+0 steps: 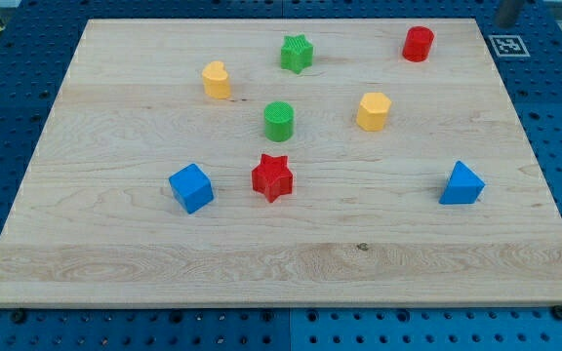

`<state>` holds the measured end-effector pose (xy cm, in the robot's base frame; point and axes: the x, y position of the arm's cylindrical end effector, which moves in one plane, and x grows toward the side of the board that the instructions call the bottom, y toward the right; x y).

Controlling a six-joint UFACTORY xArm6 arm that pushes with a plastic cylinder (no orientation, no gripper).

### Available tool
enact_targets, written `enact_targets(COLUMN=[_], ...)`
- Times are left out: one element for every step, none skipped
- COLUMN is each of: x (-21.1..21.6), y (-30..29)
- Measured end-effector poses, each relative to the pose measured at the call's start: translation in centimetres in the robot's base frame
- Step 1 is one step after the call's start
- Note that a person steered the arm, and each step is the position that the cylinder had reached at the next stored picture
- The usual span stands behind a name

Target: Move red circle a bit down

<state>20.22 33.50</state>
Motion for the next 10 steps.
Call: enact_targets(x=[0.0,0.0,0.0,0.0,0.0,-0.1,1.5,7.0,7.7,7.9], y=[0.0,-0.1,-0.1,-0.1,-0.1,-0.1,-0.9,-8.2,-11.6,-11.5])
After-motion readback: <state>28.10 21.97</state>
